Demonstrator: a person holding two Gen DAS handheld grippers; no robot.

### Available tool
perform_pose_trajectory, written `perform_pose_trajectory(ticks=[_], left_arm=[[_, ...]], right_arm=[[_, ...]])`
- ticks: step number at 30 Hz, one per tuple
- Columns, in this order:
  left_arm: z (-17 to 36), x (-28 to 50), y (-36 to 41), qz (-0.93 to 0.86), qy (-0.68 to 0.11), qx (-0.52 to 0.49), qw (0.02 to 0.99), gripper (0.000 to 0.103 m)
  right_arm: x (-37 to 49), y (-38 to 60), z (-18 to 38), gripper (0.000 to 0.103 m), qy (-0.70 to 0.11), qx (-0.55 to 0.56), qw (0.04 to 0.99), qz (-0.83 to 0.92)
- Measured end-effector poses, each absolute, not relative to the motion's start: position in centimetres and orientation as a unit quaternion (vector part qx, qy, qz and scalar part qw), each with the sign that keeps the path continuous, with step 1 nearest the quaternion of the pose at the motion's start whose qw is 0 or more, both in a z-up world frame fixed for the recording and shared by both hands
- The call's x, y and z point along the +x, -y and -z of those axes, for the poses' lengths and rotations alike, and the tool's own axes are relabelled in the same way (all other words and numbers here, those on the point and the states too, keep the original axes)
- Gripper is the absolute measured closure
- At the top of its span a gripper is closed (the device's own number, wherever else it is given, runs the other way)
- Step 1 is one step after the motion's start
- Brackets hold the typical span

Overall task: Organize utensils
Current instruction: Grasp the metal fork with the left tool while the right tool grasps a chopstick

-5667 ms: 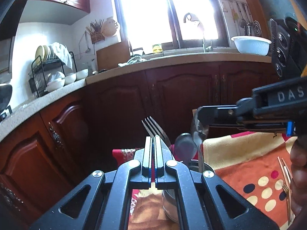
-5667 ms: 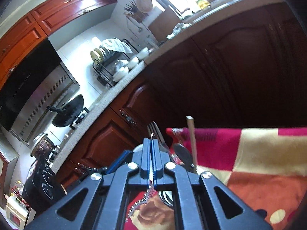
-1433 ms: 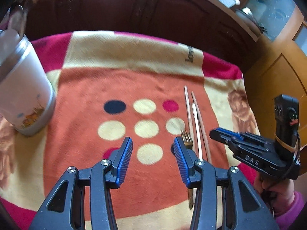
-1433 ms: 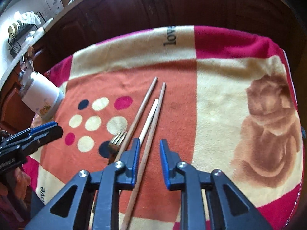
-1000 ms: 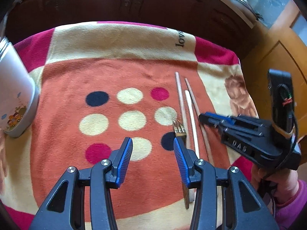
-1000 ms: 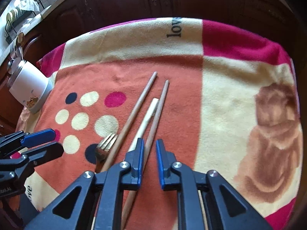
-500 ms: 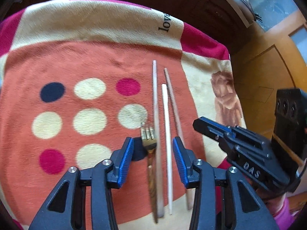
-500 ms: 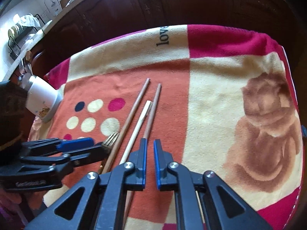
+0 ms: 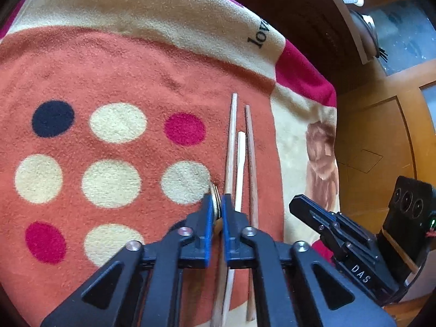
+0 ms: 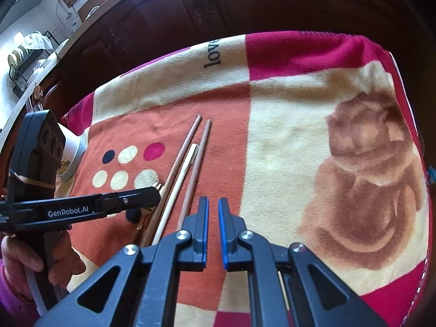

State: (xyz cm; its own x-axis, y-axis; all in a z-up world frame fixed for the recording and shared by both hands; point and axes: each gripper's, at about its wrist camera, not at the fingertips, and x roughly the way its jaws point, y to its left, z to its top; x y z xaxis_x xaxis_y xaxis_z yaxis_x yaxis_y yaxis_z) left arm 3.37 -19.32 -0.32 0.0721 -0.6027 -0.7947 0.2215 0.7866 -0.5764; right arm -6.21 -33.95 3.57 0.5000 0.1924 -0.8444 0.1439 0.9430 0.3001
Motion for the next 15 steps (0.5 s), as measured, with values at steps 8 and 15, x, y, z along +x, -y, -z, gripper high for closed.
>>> perform_pose_trajectory(ticks=[8, 15], left_arm=[[-0.9, 4.1, 15.1, 0.270, -0.593, -0.166, 0.740, 0.074], [-0.4, 5.0, 12.0, 0.245, -0.594, -0.199, 0.740, 0.074]], right_arm=[[-3.6, 31.7, -3.6, 0.096, -0.505, 0.144, 0.850, -0.039], [-0.3, 31.4, -2.9, 0.095, -0.525, 0.146, 0.838, -0.030]])
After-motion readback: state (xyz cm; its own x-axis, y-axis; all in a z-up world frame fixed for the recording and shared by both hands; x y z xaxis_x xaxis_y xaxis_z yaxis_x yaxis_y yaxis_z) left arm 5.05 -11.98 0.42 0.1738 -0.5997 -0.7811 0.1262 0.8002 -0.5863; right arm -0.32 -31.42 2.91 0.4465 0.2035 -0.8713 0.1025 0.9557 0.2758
